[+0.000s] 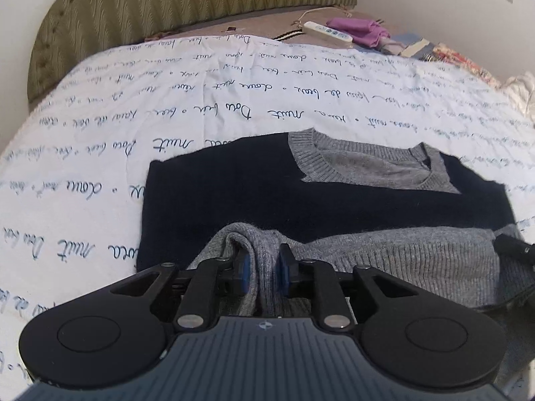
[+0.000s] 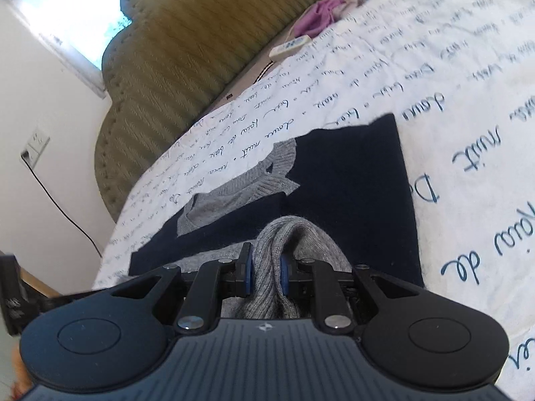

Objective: Fold small clothes
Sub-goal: 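Carry the held grey hem up and over toward the collar with both grippers, then lower the hem onto the collar and open both grippers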

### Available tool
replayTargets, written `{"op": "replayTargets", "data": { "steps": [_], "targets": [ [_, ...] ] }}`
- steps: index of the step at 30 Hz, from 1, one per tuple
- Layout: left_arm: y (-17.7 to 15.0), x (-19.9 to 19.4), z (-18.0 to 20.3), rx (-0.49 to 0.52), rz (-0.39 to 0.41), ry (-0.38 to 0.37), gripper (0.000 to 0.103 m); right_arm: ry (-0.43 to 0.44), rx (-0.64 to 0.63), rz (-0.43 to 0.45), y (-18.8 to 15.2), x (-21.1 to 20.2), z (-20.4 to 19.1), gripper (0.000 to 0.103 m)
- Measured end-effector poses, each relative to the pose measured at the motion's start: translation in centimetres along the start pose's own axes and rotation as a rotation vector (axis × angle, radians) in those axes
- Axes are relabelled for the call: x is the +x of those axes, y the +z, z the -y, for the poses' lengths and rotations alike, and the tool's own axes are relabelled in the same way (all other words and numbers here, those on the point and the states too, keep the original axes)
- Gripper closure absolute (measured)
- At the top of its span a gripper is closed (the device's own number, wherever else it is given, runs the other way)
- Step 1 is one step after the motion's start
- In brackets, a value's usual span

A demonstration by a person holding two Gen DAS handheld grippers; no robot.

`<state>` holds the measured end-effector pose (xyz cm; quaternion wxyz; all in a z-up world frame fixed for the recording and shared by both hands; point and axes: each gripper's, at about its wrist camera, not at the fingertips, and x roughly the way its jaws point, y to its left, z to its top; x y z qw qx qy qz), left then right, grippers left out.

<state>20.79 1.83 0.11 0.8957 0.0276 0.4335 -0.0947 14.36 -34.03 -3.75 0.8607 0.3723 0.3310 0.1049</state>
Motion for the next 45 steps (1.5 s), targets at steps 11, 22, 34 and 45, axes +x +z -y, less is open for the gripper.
{"op": "replayTargets", "data": {
  "steps": [11, 22, 34, 45],
  "targets": [
    [-2.5, -2.8, -1.8, -0.017, 0.026, -0.040, 0.048, 0.023, -0.086, -0.073, -2.1, -2.6, -0.7, 0.040],
    [-0.3, -4.3, -0.7, 0.004, 0.064, -0.040, 0.092, 0.092, -0.086, -0.025, -0.9, -3.1, -1.7, 0.091],
    [7.2, 1.8, -2.2, -0.110, 0.054, 0.061, 0.103, 0.053, -0.020, 0.095, 5.9, 0.6, -1.6, 0.094],
    [7.7, 3.8, -5.0, -0.162, 0.049, 0.160, 0.059, -0.140, -0.052, 0.118, 7.8, 2.3, 0.5, 0.088]
  ]
}}
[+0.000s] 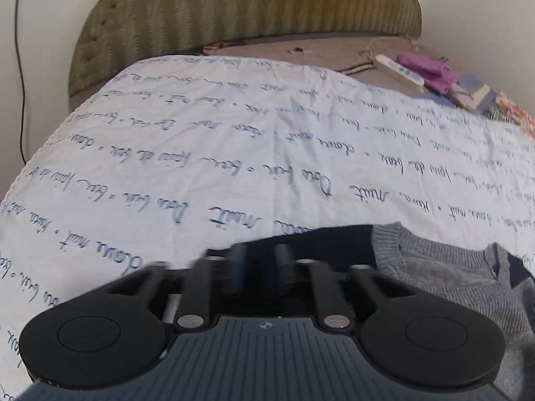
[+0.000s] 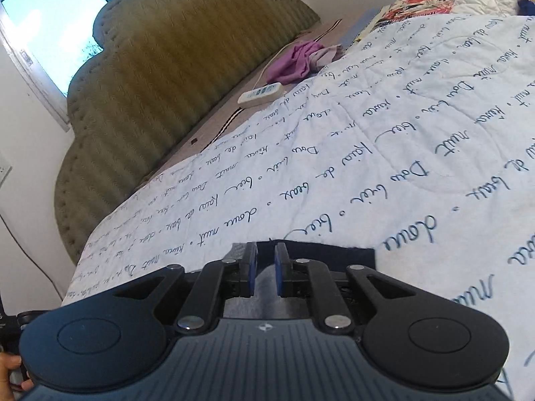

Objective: Fold small clothes
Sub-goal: 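Lower the hem onto the collar and open both grippers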

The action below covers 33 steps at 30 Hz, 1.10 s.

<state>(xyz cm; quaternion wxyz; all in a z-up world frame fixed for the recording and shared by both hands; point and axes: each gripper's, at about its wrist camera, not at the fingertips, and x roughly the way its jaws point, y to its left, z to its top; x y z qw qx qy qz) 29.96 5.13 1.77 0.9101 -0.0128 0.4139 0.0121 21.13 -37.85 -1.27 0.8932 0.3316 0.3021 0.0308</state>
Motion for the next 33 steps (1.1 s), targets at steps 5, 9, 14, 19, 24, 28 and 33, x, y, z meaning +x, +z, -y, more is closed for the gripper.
{"op": "replayTargets", "data": {
  "steps": [5, 9, 14, 19, 24, 28, 33],
  "targets": [
    [-0.9, -2.4, -0.8, 0.108, 0.047, -0.057, 0.040, -0.013, -0.080, -0.056, -0.5, -0.2, 0.5, 0.038],
    [-2.9, -4.2, 0.7, 0.355, 0.087, -0.143, 0.030, 0.027, -0.060, -0.132, -1.0, 1.0, 1.3, 0.038],
    [-7.1, -5.2, 3.6, 0.673, 0.217, -0.114, 0.020, 0.065, -0.064, -0.178, -1.8, 2.1, 1.0, 0.042],
    [-7.4, -3.1, 5.1, 0.694, 0.185, -0.129, 0.053, 0.012, -0.090, -0.140, -1.6, 2.5, 0.7, 0.091],
    [-6.6, -1.8, 4.7, 0.587, 0.143, -0.163, 0.094, -0.043, -0.200, -0.051, -1.7, 0.9, -0.5, 0.091],
    [-5.0, -1.8, 3.0, 0.474, 0.176, -0.101, 0.095, -0.128, -0.312, 0.014, -1.4, -0.4, -1.4, 0.091],
    [-3.5, 0.1, 1.4, 0.361, 0.104, 0.019, 0.093, -0.299, -0.404, -0.004, -1.4, 0.9, -1.4, 0.091]
  ]
}}
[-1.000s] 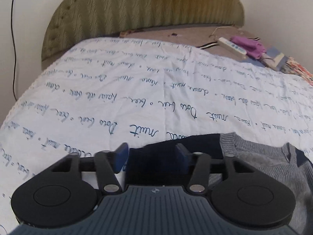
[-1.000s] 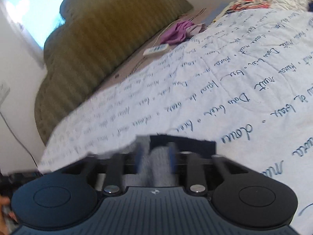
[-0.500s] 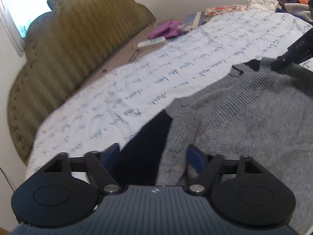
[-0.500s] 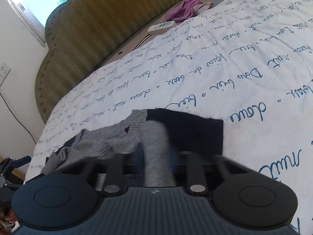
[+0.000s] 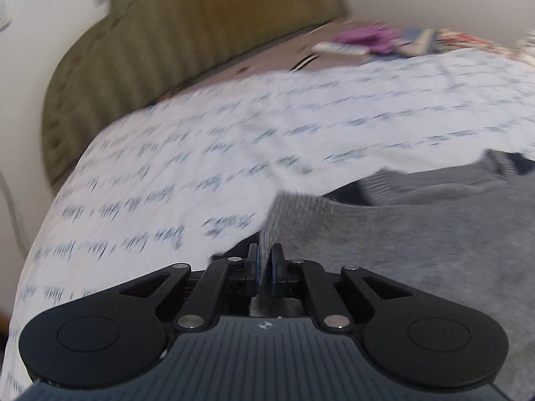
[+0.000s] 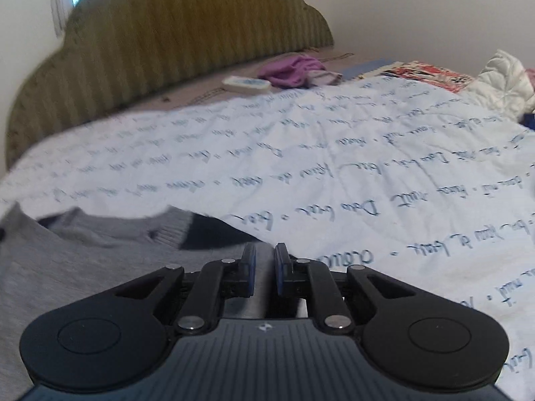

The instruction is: Fold small clothes

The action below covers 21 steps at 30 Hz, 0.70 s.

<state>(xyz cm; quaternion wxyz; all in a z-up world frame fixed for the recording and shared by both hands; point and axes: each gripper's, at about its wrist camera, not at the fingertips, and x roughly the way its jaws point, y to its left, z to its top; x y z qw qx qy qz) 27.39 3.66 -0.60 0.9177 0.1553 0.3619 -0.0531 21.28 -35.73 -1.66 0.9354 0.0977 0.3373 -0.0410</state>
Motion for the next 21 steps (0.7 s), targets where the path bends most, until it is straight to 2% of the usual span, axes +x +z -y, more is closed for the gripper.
{"op": "replayTargets", "data": {
  "steps": [1, 2, 4, 6, 8, 9, 10, 11, 12, 15, 16, 18, 19, 20, 21],
  "targets": [
    [-0.1, 0.0, -0.2, -0.012, 0.002, 0.018, 0.083, -0.052, -0.005, 0.004, -0.1, 0.0, 0.0, 0.090],
    [-0.2, -0.2, -0.3, -0.017, 0.008, 0.043, 0.080, -0.110, -0.004, 0.023, -0.2, -0.2, 0.0, 0.089],
    [-0.2, -0.8, -0.3, -0.018, 0.010, 0.106, 0.062, -0.152, 0.028, 0.081, -0.2, -1.5, 0.5, 0.089],
    [-0.3, -2.2, -0.2, -0.003, 0.053, 0.122, 0.057, -0.069, 0.071, 0.123, -0.1, -3.2, 1.0, 0.089],
    [-0.6, -3.6, 0.3, 0.001, 0.086, 0.112, 0.045, 0.082, 0.091, 0.116, -0.2, -4.3, 0.9, 0.086],
    [-0.7, -4.0, 0.7, 0.003, 0.093, 0.096, 0.042, 0.154, 0.080, 0.088, -0.5, -4.3, 0.4, 0.083],
    [-0.9, -4.2, 1.2, 0.011, 0.089, 0.082, 0.038, 0.219, 0.058, 0.042, -0.8, -4.0, -0.1, 0.066],
    [-1.2, -4.2, 1.8, 0.021, 0.076, 0.078, 0.038, 0.259, 0.035, -0.014, -1.2, -3.4, -0.7, 0.042],
    [-1.5, -4.0, 2.4, 0.028, 0.058, 0.080, 0.038, 0.260, 0.014, -0.057, -1.8, -2.7, -1.3, 0.034],
    [-2.6, -4.0, 3.0, -0.005, 0.008, 0.088, 0.039, 0.114, -0.022, -0.085, -3.0, -1.4, -2.3, 0.032],
    [-3.0, -4.4, 2.8, -0.035, -0.002, 0.078, 0.040, 0.096, -0.004, -0.073, -3.1, -1.8, -2.3, 0.032],
    [-3.6, -5.5, 2.6, -0.088, 0.013, 0.039, 0.039, 0.096, -0.020, -0.023, -3.3, -3.5, -3.4, 0.032],
    [-3.9, -5.9, 2.7, -0.098, 0.013, 0.027, 0.039, 0.099, -0.065, 0.009, -3.6, -4.4, -4.4, 0.028],
    [-4.0, -5.9, 2.9, -0.104, 0.006, 0.027, 0.039, 0.097, -0.107, 0.035, -4.0, -5.3, -5.4, 0.019],
    [-4.2, -5.8, 3.1, -0.107, -0.003, 0.032, 0.039, 0.097, -0.140, 0.044, -4.3, -5.4, -6.4, 0.016]
  ]
}}
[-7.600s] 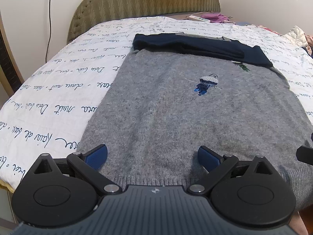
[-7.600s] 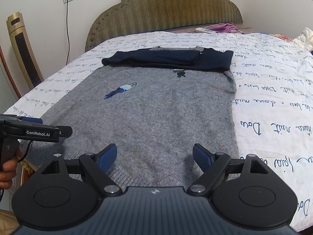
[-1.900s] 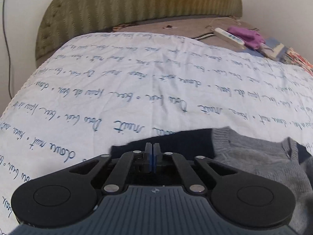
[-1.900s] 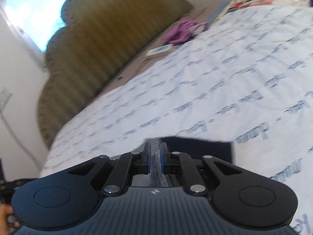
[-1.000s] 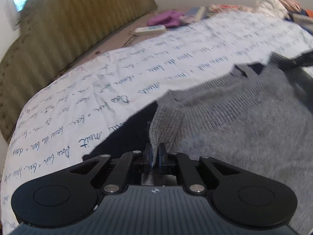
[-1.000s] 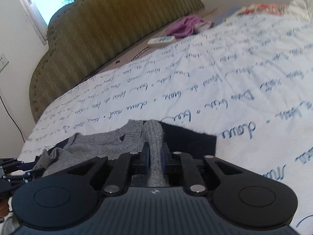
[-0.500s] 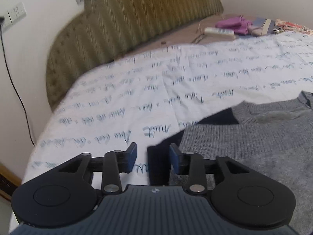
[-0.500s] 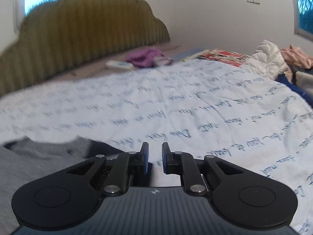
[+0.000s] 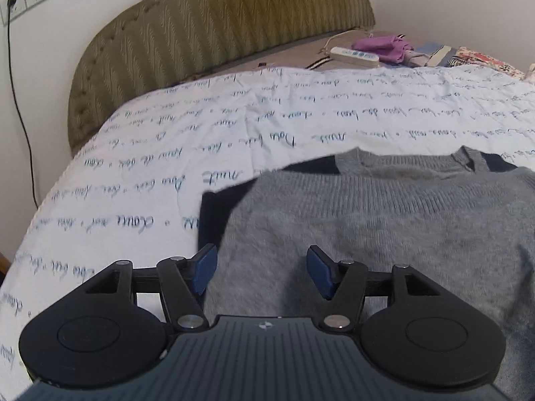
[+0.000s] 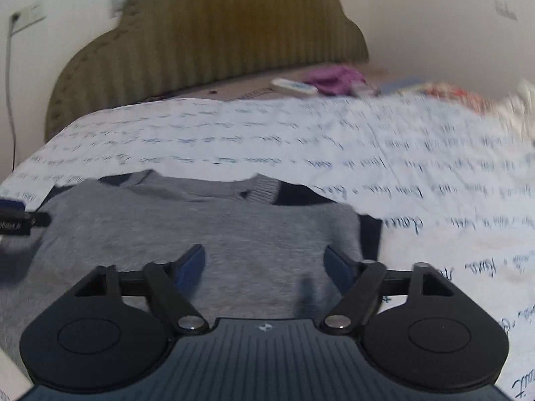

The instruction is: Fold small clothes

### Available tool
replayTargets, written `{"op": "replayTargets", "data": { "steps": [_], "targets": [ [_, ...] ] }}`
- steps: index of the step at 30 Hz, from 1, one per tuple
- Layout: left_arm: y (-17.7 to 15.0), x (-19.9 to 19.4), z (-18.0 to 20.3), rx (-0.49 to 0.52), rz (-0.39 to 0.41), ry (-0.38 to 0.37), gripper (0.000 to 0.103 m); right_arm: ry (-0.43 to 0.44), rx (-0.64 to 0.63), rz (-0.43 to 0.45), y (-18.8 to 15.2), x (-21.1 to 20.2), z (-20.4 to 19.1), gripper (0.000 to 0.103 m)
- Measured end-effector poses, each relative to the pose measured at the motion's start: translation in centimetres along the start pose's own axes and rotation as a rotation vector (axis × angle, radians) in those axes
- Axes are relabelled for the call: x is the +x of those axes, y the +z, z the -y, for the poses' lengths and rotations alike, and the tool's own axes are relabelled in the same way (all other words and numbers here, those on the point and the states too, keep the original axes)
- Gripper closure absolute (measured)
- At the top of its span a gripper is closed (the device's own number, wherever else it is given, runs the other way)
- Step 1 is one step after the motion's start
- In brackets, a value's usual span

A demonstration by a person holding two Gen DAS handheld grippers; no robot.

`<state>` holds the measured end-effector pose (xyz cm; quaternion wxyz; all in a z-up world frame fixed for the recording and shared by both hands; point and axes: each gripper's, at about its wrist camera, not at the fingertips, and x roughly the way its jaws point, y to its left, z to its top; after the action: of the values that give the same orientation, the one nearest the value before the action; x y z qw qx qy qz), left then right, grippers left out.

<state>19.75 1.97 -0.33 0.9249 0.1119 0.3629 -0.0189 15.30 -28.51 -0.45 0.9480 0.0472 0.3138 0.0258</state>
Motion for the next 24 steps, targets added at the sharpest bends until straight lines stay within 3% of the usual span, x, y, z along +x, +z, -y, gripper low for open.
{"op": "replayTargets", "data": {
  "steps": [4, 8, 15, 20, 24],
  "targets": [
    [-1.0, 0.4, 0.2, 0.006, -0.040, 0.030, 0.039, -0.001, 0.006, -0.117, -1.0, 2.1, -1.2, 0.015],
    [-2.0, 0.2, 0.0, 0.008, -0.040, 0.035, 0.037, -0.018, 0.061, -0.076, -1.5, 1.1, -0.2, 0.014],
    [-3.3, -0.4, 0.6, 0.018, -0.023, 0.063, 0.034, -0.036, 0.039, -0.075, -3.8, 1.1, -0.9, 0.000],
    [-4.1, -0.6, 0.5, -0.006, -0.006, 0.087, 0.026, -0.066, -0.001, -0.037, -4.8, 0.8, -1.9, 0.000],
    [-4.7, -0.4, 0.0, -0.059, 0.009, 0.107, 0.014, -0.056, 0.016, -0.002, -5.4, 0.7, -1.6, 0.000]
  ]
}}
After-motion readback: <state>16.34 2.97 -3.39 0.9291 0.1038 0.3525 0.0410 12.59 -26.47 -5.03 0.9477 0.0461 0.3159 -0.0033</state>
